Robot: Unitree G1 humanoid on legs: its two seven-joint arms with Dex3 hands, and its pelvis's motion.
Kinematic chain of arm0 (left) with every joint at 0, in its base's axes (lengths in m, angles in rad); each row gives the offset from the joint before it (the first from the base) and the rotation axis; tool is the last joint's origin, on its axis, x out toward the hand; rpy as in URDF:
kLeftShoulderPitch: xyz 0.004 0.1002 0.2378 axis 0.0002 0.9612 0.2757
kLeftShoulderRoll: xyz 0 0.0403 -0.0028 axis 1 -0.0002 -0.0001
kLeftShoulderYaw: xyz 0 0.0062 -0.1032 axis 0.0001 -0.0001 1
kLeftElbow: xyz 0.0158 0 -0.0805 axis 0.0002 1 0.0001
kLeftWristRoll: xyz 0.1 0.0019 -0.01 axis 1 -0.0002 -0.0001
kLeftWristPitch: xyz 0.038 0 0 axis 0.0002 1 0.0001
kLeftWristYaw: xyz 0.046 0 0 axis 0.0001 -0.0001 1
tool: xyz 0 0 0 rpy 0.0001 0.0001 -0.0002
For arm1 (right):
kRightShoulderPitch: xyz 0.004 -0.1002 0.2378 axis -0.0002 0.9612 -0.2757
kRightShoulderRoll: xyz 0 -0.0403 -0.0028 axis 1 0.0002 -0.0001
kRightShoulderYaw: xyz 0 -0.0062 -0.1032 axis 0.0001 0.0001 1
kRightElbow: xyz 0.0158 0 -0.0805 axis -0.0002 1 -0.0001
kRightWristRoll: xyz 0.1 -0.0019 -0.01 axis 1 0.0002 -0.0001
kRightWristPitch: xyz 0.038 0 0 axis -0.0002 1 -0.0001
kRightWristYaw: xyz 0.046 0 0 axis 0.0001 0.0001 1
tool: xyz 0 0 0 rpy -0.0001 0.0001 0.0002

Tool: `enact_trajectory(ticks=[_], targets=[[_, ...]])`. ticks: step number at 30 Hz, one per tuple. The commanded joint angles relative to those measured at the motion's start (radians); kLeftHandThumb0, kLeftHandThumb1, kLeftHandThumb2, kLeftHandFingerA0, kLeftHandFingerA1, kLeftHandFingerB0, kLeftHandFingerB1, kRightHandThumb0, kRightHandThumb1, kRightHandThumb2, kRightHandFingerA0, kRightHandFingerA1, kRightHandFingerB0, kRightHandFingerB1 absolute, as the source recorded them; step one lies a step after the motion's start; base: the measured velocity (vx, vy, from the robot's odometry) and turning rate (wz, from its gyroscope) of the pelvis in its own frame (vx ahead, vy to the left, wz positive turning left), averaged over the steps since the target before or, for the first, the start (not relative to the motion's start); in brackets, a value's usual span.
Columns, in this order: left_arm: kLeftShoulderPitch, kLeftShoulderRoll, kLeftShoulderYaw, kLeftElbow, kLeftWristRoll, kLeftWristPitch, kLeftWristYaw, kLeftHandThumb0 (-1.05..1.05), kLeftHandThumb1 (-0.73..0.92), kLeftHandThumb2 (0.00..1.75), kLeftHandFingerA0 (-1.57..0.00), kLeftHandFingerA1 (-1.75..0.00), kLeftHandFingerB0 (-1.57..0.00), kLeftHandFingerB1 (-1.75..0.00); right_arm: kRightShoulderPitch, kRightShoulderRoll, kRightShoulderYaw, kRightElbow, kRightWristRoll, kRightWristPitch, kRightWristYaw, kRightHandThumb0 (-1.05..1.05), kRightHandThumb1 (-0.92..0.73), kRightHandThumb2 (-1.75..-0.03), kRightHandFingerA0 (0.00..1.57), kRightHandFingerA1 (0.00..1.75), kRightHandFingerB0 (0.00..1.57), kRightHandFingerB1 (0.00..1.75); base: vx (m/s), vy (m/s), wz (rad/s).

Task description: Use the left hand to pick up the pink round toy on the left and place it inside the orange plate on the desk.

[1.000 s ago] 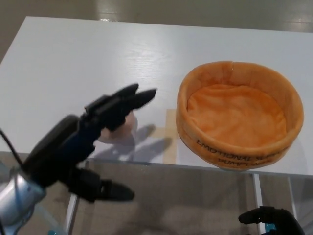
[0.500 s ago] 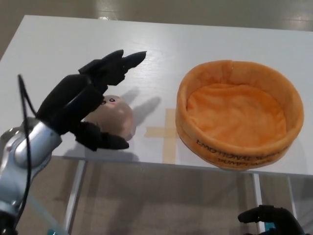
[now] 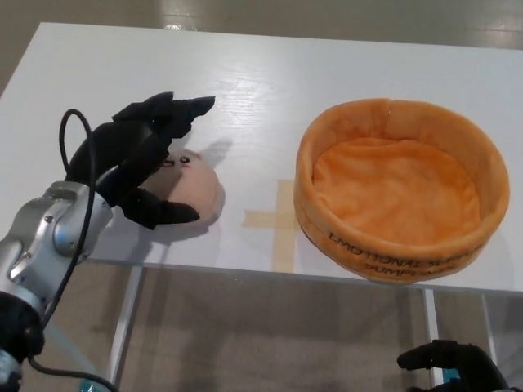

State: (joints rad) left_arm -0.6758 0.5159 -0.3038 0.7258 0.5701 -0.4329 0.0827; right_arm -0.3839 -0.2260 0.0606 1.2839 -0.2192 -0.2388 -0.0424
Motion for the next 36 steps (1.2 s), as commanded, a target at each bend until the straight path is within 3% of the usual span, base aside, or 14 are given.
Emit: enact_trajectory(ticks=[1,5,10,13,14,16,17,18,19,23,24,26,27,36], targets=[[-0.033,-0.015,-0.034,0.108,0.062,-0.012,0.101,-0.34,0.36,0.66,0.0,-0.13,-0.03,-0.3,0.003,-0.005,0.001,0.003,-0.002,0.011,0.002,-0.14,-0.56,-0.58,0.65,0.85,0.66,0.76,0.0,0.0,0.0],[-0.046,-0.032,-0.049,0.175,0.056,-0.032,0.117,-0.3,0.42,0.53,-0.01,-0.22,-0.08,-0.27,0.0,-0.006,0.001,0.005,-0.002,0.012,0.008,-0.15,-0.58,-0.57,0.64,0.85,0.66,0.76,0.0,0.0,0.0],[-0.064,-0.041,-0.087,0.228,0.078,-0.022,0.104,-0.35,0.28,0.71,0.0,-0.32,0.0,-0.35,0.003,-0.007,0.003,0.003,-0.005,-0.006,0.005,-0.14,-0.57,-0.57,0.65,0.85,0.68,0.77,0.0,0.0,0.0],[-0.065,-0.043,-0.094,0.238,0.069,-0.029,0.091,-0.39,0.43,0.58,-0.08,-0.29,-0.06,-0.24,0.0,-0.006,-0.002,0.003,-0.001,-0.002,0.01,-0.13,-0.57,-0.58,0.65,0.86,0.67,0.77,0.0,0.0,0.0],[-0.065,-0.046,-0.096,0.245,0.066,-0.027,0.086,-0.24,0.37,0.88,0.0,-0.47,-0.01,-0.5,-0.001,-0.007,0.0,0.003,-0.002,0.002,0.011,-0.15,-0.58,-0.57,0.64,0.84,0.66,0.76,0.0,0.0,0.0],[-0.067,-0.051,-0.098,0.256,0.062,-0.024,0.08,-0.24,0.37,0.88,0.0,-0.47,-0.01,-0.5,-0.003,-0.007,0.001,0.004,-0.004,0.007,0.011,-0.15,-0.58,-0.57,0.64,0.84,0.66,0.76,0.0,0.0,0.0],[-0.066,-0.051,-0.097,0.262,0.057,-0.038,0.081,-0.31,0.48,0.54,-0.38,-0.34,-0.11,-0.28,-0.002,-0.006,0.0,0.004,-0.002,0.005,0.01,-0.13,-0.57,-0.58,0.64,0.85,0.67,0.77,0.0,0.0,0.0],[-0.066,-0.052,-0.097,0.267,0.053,-0.048,0.082,-0.31,0.48,0.54,-0.38,-0.34,-0.11,-0.28,-0.001,-0.006,-0.001,0.005,-0.001,0.003,0.01,-0.13,-0.57,-0.58,0.64,0.85,0.67,0.77,0.0,0.0,0.0],[-0.065,-0.055,-0.084,0.272,0.027,-0.065,0.057,-0.27,0.7,0.61,-0.77,-0.6,-0.38,-0.33,-0.004,-0.006,-0.002,0.005,-0.001,0.006,0.011,-0.16,-0.58,-0.57,0.64,0.83,0.66,0.75,0.0,0.0,0.0],[-0.062,-0.074,-0.039,0.288,-0.038,-0.088,0.009,-0.25,0.81,0.65,-1.12,-0.79,-0.71,-0.43,-0.007,-0.007,-0.003,0.006,-0.002,0.003,0.01,-0.14,-0.56,-0.58,0.66,0.86,0.67,0.77,0.0,0.0,0.0],[-0.06,-0.077,-0.034,0.289,-0.035,-0.087,0.029,-0.19,0.8,0.71,-0.98,-1.32,-0.86,-0.58,-0.008,-0.007,-0.001,0.007,-0.004,0.005,0.01,-0.15,-0.57,-0.57,0.65,0.85,0.68,0.77,0.0,0.0,0.0],[-0.057,-0.08,-0.029,0.288,-0.03,-0.088,0.054,-0.19,0.8,0.71,-0.98,-1.32,-0.86,-0.58,-0.01,-0.007,0.0,0.008,-0.005,0.007,0.01,-0.15,-0.57,-0.57,0.65,0.85,0.68,0.77,0.0,0.0,0.0],[-0.056,-0.081,-0.023,0.284,-0.032,-0.092,0.06,-0.2,0.83,0.67,-0.77,-1.68,-0.8,-0.72,-0.012,-0.008,0.0,0.008,-0.005,0.01,0.014,-0.15,-0.58,-0.57,0.64,0.84,0.67,0.77,0.0,0.0,0.0],[-0.085,-0.077,-0.003,0.297,-0.041,-0.123,0.092,-0.22,0.8,0.68,-0.76,-1.52,-0.77,-0.82,-0.014,-0.006,-0.005,0.009,-0.001,0.009,0.014,-0.14,-0.57,-0.58,0.65,0.86,0.68,0.78,0.0,0.0,0.0]])
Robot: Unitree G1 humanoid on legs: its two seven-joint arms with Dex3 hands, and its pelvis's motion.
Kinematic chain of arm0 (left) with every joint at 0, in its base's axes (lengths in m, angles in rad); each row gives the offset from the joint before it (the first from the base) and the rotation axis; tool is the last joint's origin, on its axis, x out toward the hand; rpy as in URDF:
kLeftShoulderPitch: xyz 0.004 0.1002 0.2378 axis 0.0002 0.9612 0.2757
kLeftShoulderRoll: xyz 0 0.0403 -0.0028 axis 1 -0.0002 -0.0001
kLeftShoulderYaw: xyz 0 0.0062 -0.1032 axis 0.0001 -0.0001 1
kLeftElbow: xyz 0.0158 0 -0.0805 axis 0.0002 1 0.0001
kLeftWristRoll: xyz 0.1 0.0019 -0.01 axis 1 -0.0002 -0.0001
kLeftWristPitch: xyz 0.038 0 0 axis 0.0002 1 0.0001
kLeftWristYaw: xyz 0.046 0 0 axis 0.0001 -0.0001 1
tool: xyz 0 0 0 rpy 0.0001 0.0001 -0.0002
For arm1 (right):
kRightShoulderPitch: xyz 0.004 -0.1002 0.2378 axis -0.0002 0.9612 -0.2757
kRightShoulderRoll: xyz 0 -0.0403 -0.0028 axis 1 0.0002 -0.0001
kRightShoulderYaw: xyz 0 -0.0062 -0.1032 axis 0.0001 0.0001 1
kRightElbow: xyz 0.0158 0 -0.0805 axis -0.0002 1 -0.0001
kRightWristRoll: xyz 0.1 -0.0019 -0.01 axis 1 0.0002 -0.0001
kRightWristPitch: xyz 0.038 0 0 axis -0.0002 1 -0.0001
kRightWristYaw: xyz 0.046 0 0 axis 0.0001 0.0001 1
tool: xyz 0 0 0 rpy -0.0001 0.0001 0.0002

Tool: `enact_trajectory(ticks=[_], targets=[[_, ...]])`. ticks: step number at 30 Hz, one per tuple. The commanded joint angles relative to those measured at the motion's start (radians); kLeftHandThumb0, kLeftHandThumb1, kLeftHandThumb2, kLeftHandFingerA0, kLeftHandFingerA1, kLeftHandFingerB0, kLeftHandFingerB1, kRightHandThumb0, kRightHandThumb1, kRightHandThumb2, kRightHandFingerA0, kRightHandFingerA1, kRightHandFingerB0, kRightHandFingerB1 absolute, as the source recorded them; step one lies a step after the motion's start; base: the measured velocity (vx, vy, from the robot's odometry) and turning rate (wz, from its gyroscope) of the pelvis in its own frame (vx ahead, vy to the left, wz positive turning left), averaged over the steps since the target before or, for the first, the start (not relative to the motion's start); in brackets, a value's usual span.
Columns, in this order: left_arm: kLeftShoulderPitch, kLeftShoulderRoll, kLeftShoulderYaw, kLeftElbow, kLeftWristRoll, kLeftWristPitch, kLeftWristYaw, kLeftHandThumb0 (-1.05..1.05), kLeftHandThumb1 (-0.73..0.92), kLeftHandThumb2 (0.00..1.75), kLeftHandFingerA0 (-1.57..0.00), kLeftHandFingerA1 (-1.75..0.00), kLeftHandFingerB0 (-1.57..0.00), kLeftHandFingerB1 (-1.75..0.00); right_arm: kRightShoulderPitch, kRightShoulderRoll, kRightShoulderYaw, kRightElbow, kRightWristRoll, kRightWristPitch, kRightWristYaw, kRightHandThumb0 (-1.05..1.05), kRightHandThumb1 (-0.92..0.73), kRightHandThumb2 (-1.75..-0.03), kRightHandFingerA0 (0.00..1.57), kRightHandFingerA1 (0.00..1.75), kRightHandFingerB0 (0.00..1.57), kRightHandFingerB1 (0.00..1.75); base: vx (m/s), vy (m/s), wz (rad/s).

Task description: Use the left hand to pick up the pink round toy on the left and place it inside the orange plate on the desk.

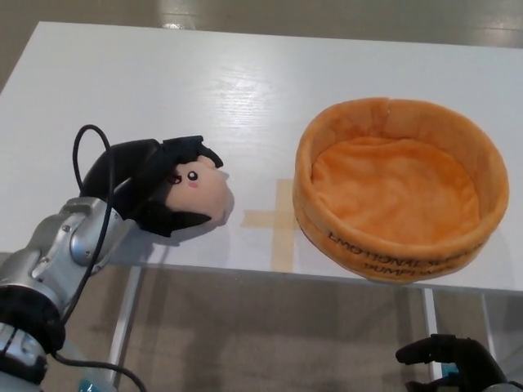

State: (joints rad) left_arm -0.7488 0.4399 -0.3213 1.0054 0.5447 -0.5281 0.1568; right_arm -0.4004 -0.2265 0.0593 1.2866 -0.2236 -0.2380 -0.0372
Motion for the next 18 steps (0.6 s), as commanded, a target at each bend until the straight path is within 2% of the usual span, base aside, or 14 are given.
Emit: enact_trajectory(ticks=[1,2,3,5,6,9,11,12,15,16,18], targets=[[-0.019,0.001,0.015,0.019,-0.015,-0.03,0.024,-0.19,0.8,0.68,-0.83,-1.37,-0.82,-0.8,0.002,-0.005,-0.001,0.007,0.0,0.011,0.006,-0.15,-0.58,-0.57,0.65,0.85,0.68,0.77,0.0,0.0,0.0],[-0.023,0.002,0.016,0.021,-0.013,-0.032,0.029,-0.19,0.8,0.68,-0.83,-1.37,-0.82,-0.8,0.001,-0.005,0.001,0.007,-0.002,0.013,0.005,-0.15,-0.58,-0.57,0.65,0.85,0.68,0.77,0.0,0.0,0.0],[-0.031,0.005,0.017,0.021,-0.011,-0.044,0.038,-0.2,0.81,0.68,-0.77,-1.57,-0.8,-0.78,0.001,-0.006,0.005,0.006,-0.005,0.015,0.004,-0.15,-0.58,-0.57,0.64,0.83,0.68,0.76,0.0,0.0,0.0],[-0.05,0.013,0.018,0.023,-0.004,-0.067,0.061,-0.21,0.84,0.65,-0.77,-1.61,-0.81,-0.79,0.0,-0.007,0.007,0.004,-0.006,0.019,0.007,-0.15,-0.59,-0.57,0.62,0.82,0.67,0.75,0.0,0.0,0.0],[-0.068,0.016,0.025,0.017,-0.008,-0.067,0.062,-0.22,0.84,0.66,-0.76,-1.66,-0.81,-0.77,0.001,-0.007,0.004,0.005,-0.003,0.015,0.006,-0.15,-0.57,-0.57,0.67,0.86,0.69,0.77,0.0,0.0,0.0],[-0.105,0.016,0.039,0.012,-0.019,-0.065,0.054,-0.22,0.82,0.67,-0.79,-1.65,-0.8,-0.76,0.003,-0.007,0.002,0.007,-0.001,0.009,0.001,-0.16,-0.56,-0.57,0.66,0.86,0.69,0.78,0.0,0.0,0.0],[-0.139,0.01,0.046,0.015,-0.025,-0.05,0.042,-0.23,0.78,0.66,-0.75,-1.61,-0.85,-0.8,0.001,-0.005,0.002,0.007,0.0,0.013,0.0,-0.15,-0.57,-0.57,0.65,0.85,0.69,0.78,0.0,0.0,0.0],[-0.178,-0.001,0.049,0.023,-0.024,-0.041,0.044,-0.23,0.78,0.67,-0.83,-1.5,-0.85,-0.76,-0.001,-0.005,0.005,0.007,-0.003,0.017,0.001,-0.16,-0.58,-0.57,0.64,0.84,0.68,0.77,0.0,0.0,0.0],[-0.222,-0.01,0.04,0.021,-0.008,-0.037,0.053,-0.22,0.79,0.68,-0.79,-1.55,-0.84,-0.76,0.0,-0.002,0.004,0.007,-0.001,0.018,0.0,-0.16,-0.58,-0.57,0.63,0.84,0.69,0.77,0.0,0.0,0.0],[-0.24,-0.016,0.035,0.019,-0.002,-0.035,0.053,-0.23,0.79,0.66,-0.77,-1.63,-0.83,-0.78,0.001,-0.001,0.004,0.007,-0.001,0.017,0.001,-0.17,-0.58,-0.57,0.62,0.83,0.68,0.77,0.0,0.0,0.0],[-0.283,-0.032,0.021,0.013,0.008,-0.025,0.045,-0.24,0.77,0.65,-0.81,-1.64,-0.85,-0.73,0.005,0.001,0.004,0.006,0.0,0.012,-0.001,-0.15,-0.58,-0.57,0.64,0.84,0.68,0.77,0.0,0.0,0.0]])
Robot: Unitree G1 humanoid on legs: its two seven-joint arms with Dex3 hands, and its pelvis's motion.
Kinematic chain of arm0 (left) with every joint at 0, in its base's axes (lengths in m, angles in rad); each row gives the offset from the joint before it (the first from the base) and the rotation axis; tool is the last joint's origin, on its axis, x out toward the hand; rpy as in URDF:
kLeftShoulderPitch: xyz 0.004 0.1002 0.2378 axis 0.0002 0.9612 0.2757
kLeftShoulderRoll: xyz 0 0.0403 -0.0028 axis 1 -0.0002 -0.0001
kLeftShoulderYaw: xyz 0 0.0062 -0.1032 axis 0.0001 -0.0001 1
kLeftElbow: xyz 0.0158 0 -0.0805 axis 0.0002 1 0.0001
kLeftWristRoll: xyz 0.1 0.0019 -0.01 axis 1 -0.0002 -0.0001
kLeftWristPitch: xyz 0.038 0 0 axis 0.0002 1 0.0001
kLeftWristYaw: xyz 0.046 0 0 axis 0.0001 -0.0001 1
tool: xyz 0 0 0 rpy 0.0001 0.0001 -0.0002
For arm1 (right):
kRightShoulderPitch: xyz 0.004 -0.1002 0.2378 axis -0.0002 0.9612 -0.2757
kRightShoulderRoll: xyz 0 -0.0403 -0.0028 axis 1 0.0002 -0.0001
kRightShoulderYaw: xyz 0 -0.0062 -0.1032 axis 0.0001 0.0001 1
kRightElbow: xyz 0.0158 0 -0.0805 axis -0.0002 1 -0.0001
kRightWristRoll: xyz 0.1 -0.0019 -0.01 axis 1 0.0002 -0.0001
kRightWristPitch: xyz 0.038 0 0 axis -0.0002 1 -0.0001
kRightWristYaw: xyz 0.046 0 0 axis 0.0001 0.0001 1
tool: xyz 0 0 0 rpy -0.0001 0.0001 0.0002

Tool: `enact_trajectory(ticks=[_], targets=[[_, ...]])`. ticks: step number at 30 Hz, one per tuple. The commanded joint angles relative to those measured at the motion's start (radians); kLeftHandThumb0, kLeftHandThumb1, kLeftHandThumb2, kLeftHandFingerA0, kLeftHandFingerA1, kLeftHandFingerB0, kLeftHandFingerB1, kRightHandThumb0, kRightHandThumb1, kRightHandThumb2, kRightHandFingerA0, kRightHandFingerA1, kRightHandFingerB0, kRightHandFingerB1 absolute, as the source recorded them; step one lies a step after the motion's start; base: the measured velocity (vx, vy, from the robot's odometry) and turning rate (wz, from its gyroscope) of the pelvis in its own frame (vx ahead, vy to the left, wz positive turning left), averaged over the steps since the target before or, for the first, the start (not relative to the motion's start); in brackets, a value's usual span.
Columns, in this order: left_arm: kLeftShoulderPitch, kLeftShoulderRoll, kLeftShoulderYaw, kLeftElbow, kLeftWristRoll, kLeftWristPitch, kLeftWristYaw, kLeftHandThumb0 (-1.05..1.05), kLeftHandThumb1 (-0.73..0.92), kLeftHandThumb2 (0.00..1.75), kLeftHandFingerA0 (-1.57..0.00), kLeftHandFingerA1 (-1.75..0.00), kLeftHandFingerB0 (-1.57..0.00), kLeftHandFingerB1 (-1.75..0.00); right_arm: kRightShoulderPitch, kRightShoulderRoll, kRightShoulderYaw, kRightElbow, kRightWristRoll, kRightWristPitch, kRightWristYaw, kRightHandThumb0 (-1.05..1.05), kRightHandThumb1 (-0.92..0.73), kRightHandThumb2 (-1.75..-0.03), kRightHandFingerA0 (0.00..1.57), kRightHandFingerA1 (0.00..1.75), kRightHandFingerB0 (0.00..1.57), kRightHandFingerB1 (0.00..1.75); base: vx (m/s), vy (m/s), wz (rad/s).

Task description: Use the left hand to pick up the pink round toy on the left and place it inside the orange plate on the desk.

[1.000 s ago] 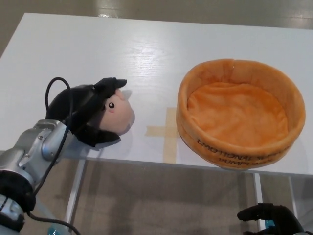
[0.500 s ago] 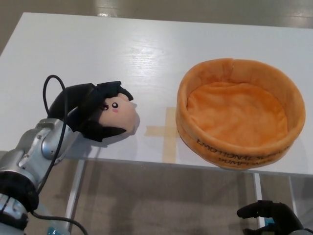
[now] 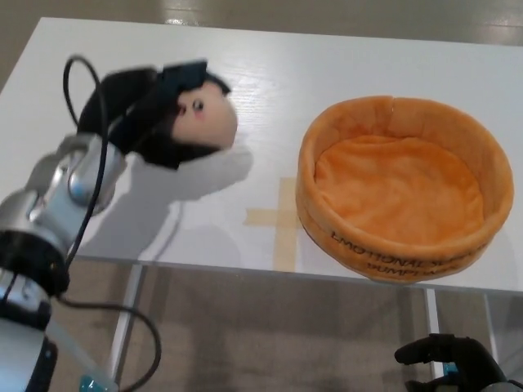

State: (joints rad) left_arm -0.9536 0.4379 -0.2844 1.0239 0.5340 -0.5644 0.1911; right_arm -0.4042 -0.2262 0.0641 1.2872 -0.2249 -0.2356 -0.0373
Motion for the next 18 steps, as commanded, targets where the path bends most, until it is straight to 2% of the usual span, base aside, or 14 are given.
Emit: enact_trajectory(ticks=[1,2,3,4,6,9,10,12,15,16,18], targets=[[-0.095,-0.037,-0.02,-0.008,0.023,0.018,0.005,-0.24,0.77,0.65,-0.81,-1.64,-0.85,-0.73,0.01,0.002,-0.002,0.006,0.002,0.008,-0.003,-0.15,-0.58,-0.57,0.64,0.84,0.68,0.77,0.0,0.0,0.0],[-0.12,-0.048,-0.028,-0.011,0.028,0.026,0.0,-0.25,0.76,0.64,-0.8,-1.63,-0.83,-0.82,0.012,0.004,-0.003,0.006,0.003,0.005,-0.008,-0.14,-0.57,-0.57,0.66,0.86,0.68,0.77,0.0,0.0,0.0],[-0.127,-0.051,-0.031,-0.009,0.03,0.028,0.001,-0.25,0.76,0.64,-0.8,-1.63,-0.83,-0.82,0.012,0.005,-0.004,0.006,0.003,0.003,-0.009,-0.14,-0.57,-0.57,0.66,0.86,0.68,0.77,0.0,0.0,0.0],[-0.15,-0.07,-0.044,-0.011,0.042,0.042,0.003,-0.27,0.72,0.66,-0.85,-1.51,-0.91,-0.6,0.015,0.007,-0.006,0.005,0.005,-0.003,-0.012,-0.12,-0.56,-0.58,0.66,0.87,0.67,0.78,0.0,0.0,0.0],[-0.181,-0.096,-0.067,-0.011,0.065,0.055,0.017,-0.23,0.72,0.61,-0.87,-1.5,-0.91,-0.65,0.019,0.009,-0.011,0.005,0.009,-0.008,-0.015,-0.13,-0.56,-0.59,0.65,0.87,0.66,0.78,0.0,0.0,0.0],[-0.202,-0.122,-0.092,-0.005,0.081,0.069,0.035,-0.23,0.7,0.6,-0.84,-1.54,-0.91,-0.6,0.023,0.013,-0.014,0.004,0.011,-0.006,-0.02,-0.13,-0.56,-0.59,0.66,0.87,0.66,0.78,0.0,0.0,0.0],[-0.224,-0.152,-0.111,0.006,0.092,0.082,0.034,-0.27,0.7,0.63,-0.78,-1.62,-0.83,-0.86,0.023,0.015,-0.016,0.003,0.011,-0.006,-0.025,-0.13,-0.56,-0.59,0.66,0.87,0.67,0.78,0.0,0.0,0.0],[-0.253,-0.194,-0.138,0.022,0.106,0.088,0.036,-0.29,0.69,0.64,-0.79,-1.62,-0.82,-0.89,0.023,0.017,-0.018,0.002,0.01,-0.005,-0.03,-0.13,-0.55,-0.59,0.66,0.88,0.67,0.78,0.0,0.0,0.0],[-0.256,-0.204,-0.146,0.027,0.105,0.083,0.042,-0.29,0.69,0.64,-0.79,-1.62,-0.82,-0.89,0.024,0.019,-0.018,0.002,0.009,-0.006,-0.032,-0.13,-0.55,-0.59,0.66,0.88,0.67,0.78,0.0,0.0,0.0],[-0.258,-0.222,-0.158,0.031,0.113,0.086,0.053,-0.26,0.62,0.62,-0.87,-1.57,-0.92,-0.62,0.025,0.02,-0.02,0.002,0.011,-0.011,-0.032,-0.12,-0.54,-0.6,0.67,0.89,0.67,0.8,0.0,0.0,0.0],[-0.261,-0.249,-0.176,0.039,0.126,0.09,0.071,-0.26,0.62,0.62,-0.87,-1.57,-0.92,-0.62,0.028,0.021,-0.024,0.002,0.014,-0.018,-0.032,-0.12,-0.54,-0.6,0.67,0.89,0.67,0.8,0.0,0.0,0.0]])
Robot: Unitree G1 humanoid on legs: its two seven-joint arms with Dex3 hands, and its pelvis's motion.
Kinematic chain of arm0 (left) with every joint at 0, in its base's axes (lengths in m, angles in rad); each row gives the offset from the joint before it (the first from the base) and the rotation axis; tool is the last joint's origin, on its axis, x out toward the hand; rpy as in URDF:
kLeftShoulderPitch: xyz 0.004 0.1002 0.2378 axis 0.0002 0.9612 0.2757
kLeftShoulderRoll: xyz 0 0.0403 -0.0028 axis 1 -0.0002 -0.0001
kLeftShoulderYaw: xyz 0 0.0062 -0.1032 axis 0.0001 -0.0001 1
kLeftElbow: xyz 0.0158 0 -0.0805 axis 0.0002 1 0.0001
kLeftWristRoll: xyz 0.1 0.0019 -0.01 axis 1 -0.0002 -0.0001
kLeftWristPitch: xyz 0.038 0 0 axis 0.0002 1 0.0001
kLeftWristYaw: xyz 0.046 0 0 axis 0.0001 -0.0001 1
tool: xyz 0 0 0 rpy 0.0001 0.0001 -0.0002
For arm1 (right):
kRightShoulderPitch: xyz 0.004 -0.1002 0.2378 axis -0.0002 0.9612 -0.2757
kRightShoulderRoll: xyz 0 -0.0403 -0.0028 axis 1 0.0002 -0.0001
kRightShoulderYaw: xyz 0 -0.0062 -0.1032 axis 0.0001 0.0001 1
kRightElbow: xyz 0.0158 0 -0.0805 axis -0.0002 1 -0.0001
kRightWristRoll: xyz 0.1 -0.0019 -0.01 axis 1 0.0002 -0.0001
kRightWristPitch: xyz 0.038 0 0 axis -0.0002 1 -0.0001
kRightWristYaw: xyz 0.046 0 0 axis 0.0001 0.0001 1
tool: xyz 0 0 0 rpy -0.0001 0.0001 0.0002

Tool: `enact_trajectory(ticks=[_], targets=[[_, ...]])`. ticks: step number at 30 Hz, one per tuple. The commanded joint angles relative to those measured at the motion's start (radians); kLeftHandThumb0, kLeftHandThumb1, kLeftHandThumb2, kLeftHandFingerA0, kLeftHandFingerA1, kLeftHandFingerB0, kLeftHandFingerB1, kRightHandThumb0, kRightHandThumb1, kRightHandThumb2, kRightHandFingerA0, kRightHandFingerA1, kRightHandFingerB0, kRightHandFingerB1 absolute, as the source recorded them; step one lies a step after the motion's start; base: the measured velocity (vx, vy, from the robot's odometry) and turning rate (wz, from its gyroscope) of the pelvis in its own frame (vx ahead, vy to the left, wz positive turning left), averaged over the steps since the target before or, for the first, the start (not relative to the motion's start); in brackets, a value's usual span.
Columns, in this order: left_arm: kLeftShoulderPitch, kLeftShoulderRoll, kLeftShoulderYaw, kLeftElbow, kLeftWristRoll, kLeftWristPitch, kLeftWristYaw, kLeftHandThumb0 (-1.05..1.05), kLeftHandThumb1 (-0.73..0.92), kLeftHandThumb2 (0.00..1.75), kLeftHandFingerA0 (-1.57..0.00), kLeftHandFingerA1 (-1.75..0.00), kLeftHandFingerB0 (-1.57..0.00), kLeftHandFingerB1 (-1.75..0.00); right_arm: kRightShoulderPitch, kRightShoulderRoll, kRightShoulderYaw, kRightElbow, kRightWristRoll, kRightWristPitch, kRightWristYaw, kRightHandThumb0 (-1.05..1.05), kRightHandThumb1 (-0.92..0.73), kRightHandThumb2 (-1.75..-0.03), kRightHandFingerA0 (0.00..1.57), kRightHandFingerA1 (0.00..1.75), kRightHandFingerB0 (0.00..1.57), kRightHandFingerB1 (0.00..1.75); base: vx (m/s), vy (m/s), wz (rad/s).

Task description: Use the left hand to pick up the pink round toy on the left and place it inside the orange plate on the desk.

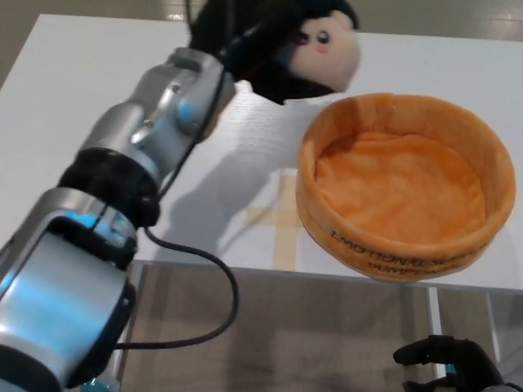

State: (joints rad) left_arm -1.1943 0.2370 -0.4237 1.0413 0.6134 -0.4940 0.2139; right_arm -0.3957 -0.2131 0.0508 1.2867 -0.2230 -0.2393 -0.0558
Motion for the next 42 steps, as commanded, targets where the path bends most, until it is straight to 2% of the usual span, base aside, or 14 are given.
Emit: enact_trajectory(ticks=[1,5,6,7,11,12,15,16,17,18,20,21,26,42], targets=[[-0.021,-0.059,-0.043,0.021,0.049,0.026,0.04,-0.17,0.66,0.59,-0.86,-1.56,-0.89,-0.78,0.019,0.009,-0.01,0.003,0.011,-0.012,-0.013,-0.13,-0.55,-0.61,0.68,0.9,0.67,0.79,0.0,0.0,0.0],[-0.025,-0.123,-0.081,0.045,0.063,0.051,0.031,-0.14,0.64,0.61,-0.84,-1.53,-0.91,-0.73,0.016,0.013,-0.015,0.003,0.013,-0.002,-0.008,-0.13,-0.55,-0.61,0.64,0.86,0.65,0.78,0.0,0.0,0.0],[-0.027,-0.133,-0.084,0.051,0.062,0.054,0.026,-0.13,0.69,0.62,-0.81,-1.54,-0.82,-0.98,0.015,0.013,-0.015,0.004,0.011,-0.002,-0.009,-0.14,-0.54,-0.61,0.66,0.87,0.66,0.78,0.0,0.0,0.0],[-0.028,-0.14,-0.086,0.057,0.061,0.056,0.022,-0.13,0.69,0.62,-0.81,-1.54,-0.82,-0.98,0.015,0.014,-0.015,0.004,0.01,-0.002,-0.01,-0.14,-0.54,-0.61,0.66,0.87,0.66,0.78,0.0,0.0,0.0],[-0.025,-0.18,-0.108,0.082,0.066,0.061,0.003,-0.19,0.69,0.6,-0.85,-1.5,-0.89,-0.69,0.009,0.022,-0.017,0.003,0.01,0.002,-0.009,-0.14,-0.55,-0.6,0.64,0.86,0.65,0.78,0.0,0.0,0.0],[-0.019,-0.184,-0.11,0.085,0.063,0.059,-0.011,-0.21,0.6,0.65,-0.89,-1.55,-0.84,-1.02,0.009,0.023,-0.019,0.003,0.011,0.0,-0.01,-0.13,-0.54,-0.61,0.67,0.89,0.67,0.79,0.0,0.0,0.0],[-0.009,-0.193,-0.109,0.09,0.043,0.061,-0.057,-0.22,0.59,0.64,-0.89,-1.55,-0.88,-0.96,0.012,0.023,-0.024,0.002,0.014,-0.007,-0.008,-0.13,-0.54,-0.61,0.68,0.9,0.67,0.8,0.0,0.0,0.0],[-0.014,-0.19,-0.114,0.095,0.033,0.09,-0.16,-0.34,0.32,0.9,-0.02,-0.5,0.0,-0.46,0.013,0.022,-0.025,0.002,0.014,-0.009,-0.006,-0.12,-0.54,-0.61,0.67,0.89,0.66,0.79,0.0,0.0,0.0],[-0.018,-0.188,-0.118,0.098,0.026,0.111,-0.236,-0.34,0.32,0.9,-0.02,-0.5,0.0,-0.46,0.014,0.021,-0.026,0.003,0.014,-0.011,-0.004,-0.12,-0.54,-0.61,0.67,0.89,0.66,0.79,0.0,0.0,0.0],[-0.021,-0.187,-0.119,0.104,0.018,0.128,-0.297,-0.73,0.55,0.58,0.0,-0.24,-0.11,-0.26,0.015,0.019,-0.024,0.003,0.011,-0.012,-0.003,-0.14,-0.54,-0.61,0.67,0.89,0.66,0.79,0.0,0.0,0.0],[-0.02,-0.188,-0.117,0.106,0.01,0.142,-0.344,-0.73,0.55,0.58,0.0,-0.24,-0.11,-0.26,0.017,0.017,-0.022,0.003,0.008,-0.014,-0.002,-0.14,-0.54,-0.61,0.67,0.89,0.66,0.79,0.0,0.0,0.0],[-0.021,-0.186,-0.116,0.109,0.01,0.148,-0.357,-0.9,0.53,0.91,0.0,0.0,-0.07,-0.14,0.014,0.016,-0.02,0.003,0.005,-0.011,-0.004,-0.14,-0.54,-0.6,0.67,0.88,0.67,0.78,0.0,0.0,0.0],[-0.017,-0.175,-0.11,0.097,-0.001,0.168,-0.437,-1.05,0.74,1.16,0.0,-0.01,-0.06,-0.11,0.009,0.017,-0.021,0.003,0.007,-0.004,0.001,-0.13,-0.55,-0.6,0.67,0.88,0.66,0.78,0.0,0.0,0.0],[-0.032,-0.134,-0.074,0.027,-0.029,0.172,-0.54,-1.05,0.69,1.14,0.0,0.0,0.0,0.0,-0.005,0.021,-0.015,0.005,0.002,0.001,0.001,-0.14,-0.55,-0.6,0.67,0.87,0.67,0.78,0.0,0.0,0.0]])
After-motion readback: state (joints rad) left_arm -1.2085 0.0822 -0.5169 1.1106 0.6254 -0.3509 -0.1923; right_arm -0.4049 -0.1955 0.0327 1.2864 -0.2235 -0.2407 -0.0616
